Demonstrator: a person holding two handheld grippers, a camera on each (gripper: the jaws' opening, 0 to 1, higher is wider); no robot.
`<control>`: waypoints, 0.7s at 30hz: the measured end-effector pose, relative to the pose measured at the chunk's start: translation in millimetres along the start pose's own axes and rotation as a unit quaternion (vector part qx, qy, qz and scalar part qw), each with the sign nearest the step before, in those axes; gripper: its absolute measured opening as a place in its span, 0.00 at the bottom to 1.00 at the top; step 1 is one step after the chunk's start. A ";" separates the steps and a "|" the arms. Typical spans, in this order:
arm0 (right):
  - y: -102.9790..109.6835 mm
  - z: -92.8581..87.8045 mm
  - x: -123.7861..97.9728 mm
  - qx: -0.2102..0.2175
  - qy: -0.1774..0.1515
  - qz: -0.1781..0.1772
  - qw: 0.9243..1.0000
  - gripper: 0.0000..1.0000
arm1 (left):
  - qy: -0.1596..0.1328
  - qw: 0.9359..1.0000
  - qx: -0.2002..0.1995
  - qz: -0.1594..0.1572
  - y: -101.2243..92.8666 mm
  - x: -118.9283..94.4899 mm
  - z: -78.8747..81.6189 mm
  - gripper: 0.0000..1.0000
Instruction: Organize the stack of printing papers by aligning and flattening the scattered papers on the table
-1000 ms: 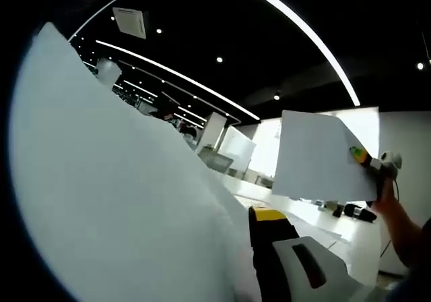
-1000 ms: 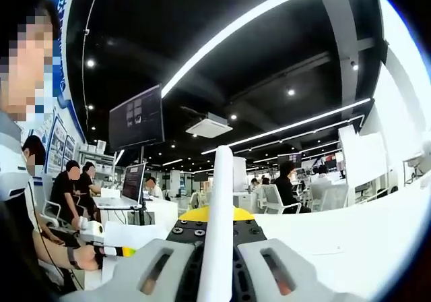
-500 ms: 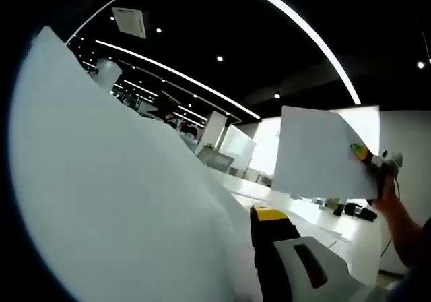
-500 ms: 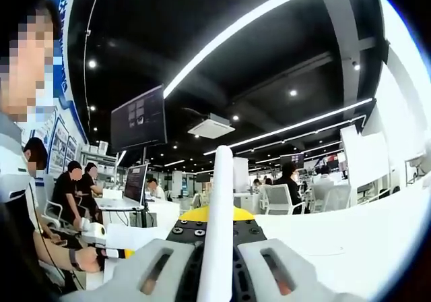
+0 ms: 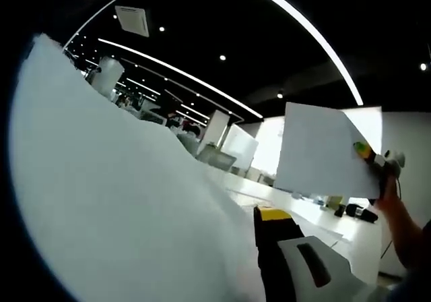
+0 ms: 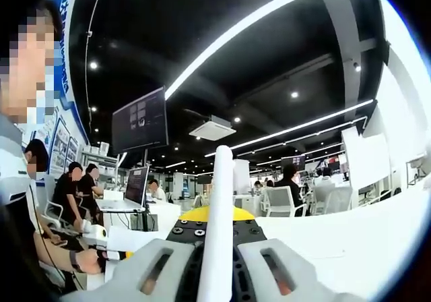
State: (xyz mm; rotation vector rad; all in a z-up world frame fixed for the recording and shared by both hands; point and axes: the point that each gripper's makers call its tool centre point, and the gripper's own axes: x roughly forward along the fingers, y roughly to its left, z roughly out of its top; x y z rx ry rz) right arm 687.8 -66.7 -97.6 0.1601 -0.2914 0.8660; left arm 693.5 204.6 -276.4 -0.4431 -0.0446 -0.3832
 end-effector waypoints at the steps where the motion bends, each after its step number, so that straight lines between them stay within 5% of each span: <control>1: 0.7 0.4 0.6 0.000 -0.001 0.001 1.000 0.00 | 0.001 1.000 0.001 -0.001 -0.4 0.2 -0.3 0.33; 21: 15.8 -1.5 13.4 0.011 -0.012 0.016 1.000 0.00 | 0.021 0.999 0.049 -0.001 -6.2 3.6 -6.0 0.47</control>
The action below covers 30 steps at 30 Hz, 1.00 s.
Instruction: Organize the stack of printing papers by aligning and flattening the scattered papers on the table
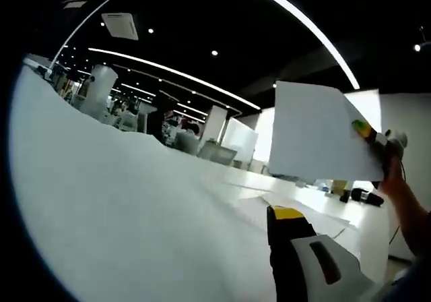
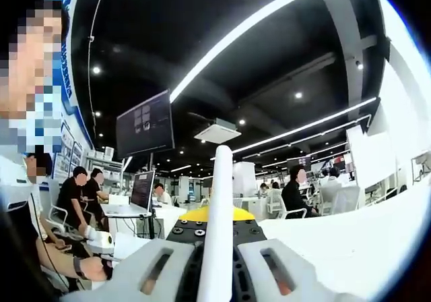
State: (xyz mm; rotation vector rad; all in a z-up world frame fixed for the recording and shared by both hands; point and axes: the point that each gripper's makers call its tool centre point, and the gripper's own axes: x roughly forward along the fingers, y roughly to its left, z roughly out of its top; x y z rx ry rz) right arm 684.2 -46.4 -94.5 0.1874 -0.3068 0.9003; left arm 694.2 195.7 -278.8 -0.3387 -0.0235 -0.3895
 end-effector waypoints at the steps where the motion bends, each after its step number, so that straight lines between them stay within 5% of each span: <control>1: 1.2 -0.7 1.2 0.001 0.000 0.001 1.000 0.00 | -0.001 1.000 0.001 0.000 -0.3 0.0 0.3 0.48; 12: 9.7 -1.7 10.6 0.037 -0.020 0.014 0.999 0.00 | -0.003 1.000 0.002 -0.001 -0.9 0.0 0.9 0.48; 22: 7.5 9.5 14.9 0.129 -0.062 0.037 0.989 0.00 | -0.005 1.000 0.003 -0.002 -1.4 0.1 1.0 0.48; 30: 6.2 4.2 18.2 0.142 -0.063 0.034 0.987 0.00 | -0.003 1.000 0.005 -0.001 -1.7 0.6 0.0 0.47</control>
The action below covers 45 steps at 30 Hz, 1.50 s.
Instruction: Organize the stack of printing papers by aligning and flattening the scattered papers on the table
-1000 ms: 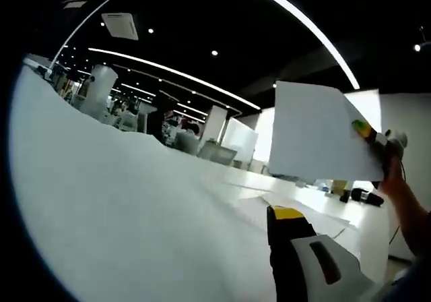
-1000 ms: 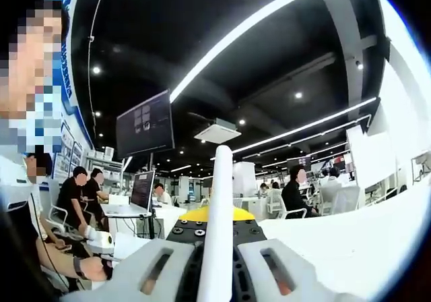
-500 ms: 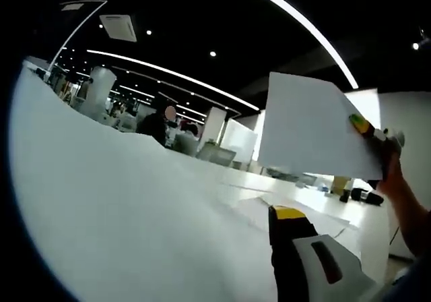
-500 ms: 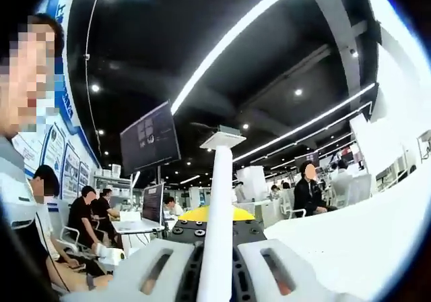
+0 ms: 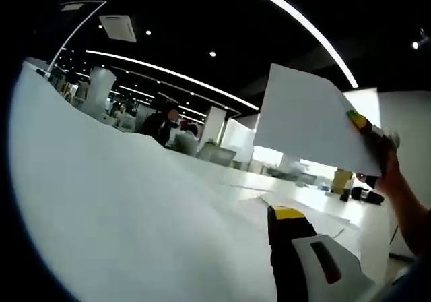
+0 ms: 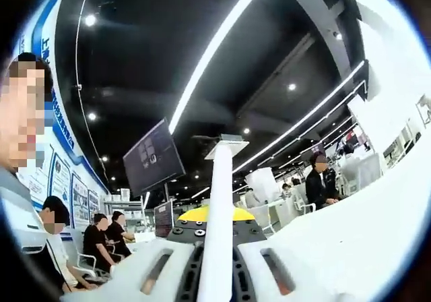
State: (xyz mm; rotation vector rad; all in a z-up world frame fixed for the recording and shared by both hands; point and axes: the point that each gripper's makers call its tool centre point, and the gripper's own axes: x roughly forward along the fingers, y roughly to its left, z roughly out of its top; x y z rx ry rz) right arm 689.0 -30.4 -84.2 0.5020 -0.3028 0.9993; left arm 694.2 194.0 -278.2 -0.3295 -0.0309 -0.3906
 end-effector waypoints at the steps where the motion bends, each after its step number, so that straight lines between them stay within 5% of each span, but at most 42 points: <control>1: -0.3 -0.4 0.4 0.003 -0.001 0.000 1.000 0.00 | -0.001 1.000 0.000 0.000 -0.1 0.0 0.2 0.47; 23: 2.4 -29.1 15.1 0.037 0.019 0.017 0.999 0.00 | -0.002 1.000 -0.001 0.003 0.8 -0.2 0.8 0.47; 36: 18.9 -45.0 29.8 0.050 0.023 0.038 0.998 0.00 | -0.001 1.000 0.002 0.003 0.7 0.3 0.4 0.47; 45: 34.5 -71.4 42.5 0.064 0.043 0.054 0.996 0.00 | 0.001 1.000 0.004 0.003 1.0 0.0 0.1 0.47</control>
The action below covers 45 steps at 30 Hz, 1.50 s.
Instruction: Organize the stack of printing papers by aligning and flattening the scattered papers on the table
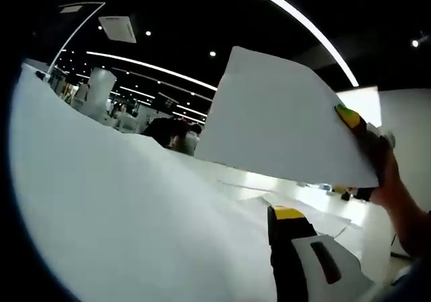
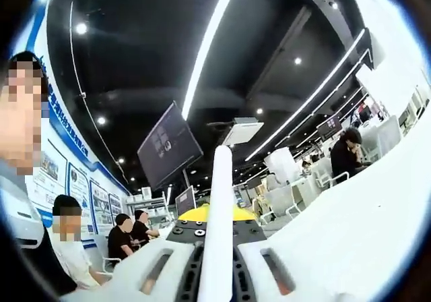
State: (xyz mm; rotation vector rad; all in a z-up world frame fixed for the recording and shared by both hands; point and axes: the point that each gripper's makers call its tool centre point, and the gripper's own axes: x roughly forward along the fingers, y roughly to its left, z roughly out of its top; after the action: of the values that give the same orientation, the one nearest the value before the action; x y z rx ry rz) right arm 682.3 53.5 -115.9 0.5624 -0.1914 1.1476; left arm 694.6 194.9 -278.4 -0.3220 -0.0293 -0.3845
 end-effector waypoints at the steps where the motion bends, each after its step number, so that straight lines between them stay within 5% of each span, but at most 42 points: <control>1: 0.5 -0.8 1.0 0.003 0.000 0.002 1.000 0.00 | 0.000 1.000 0.000 0.000 0.1 -0.1 0.0 0.47; 25: 7.3 -11.6 13.5 0.026 -0.002 0.020 0.999 0.00 | 0.007 1.000 0.007 0.000 -1.3 0.2 -2.8 0.47; 45: -31.7 -44.9 15.8 0.056 0.003 -0.030 0.998 0.00 | 0.007 1.000 0.007 -0.001 -1.8 0.5 -3.0 0.47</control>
State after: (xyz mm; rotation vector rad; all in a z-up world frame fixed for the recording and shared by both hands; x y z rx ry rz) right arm 711.2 80.1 -157.5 0.6597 -0.1055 1.1052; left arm 694.2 192.2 -280.7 -0.3062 -0.0176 -0.3876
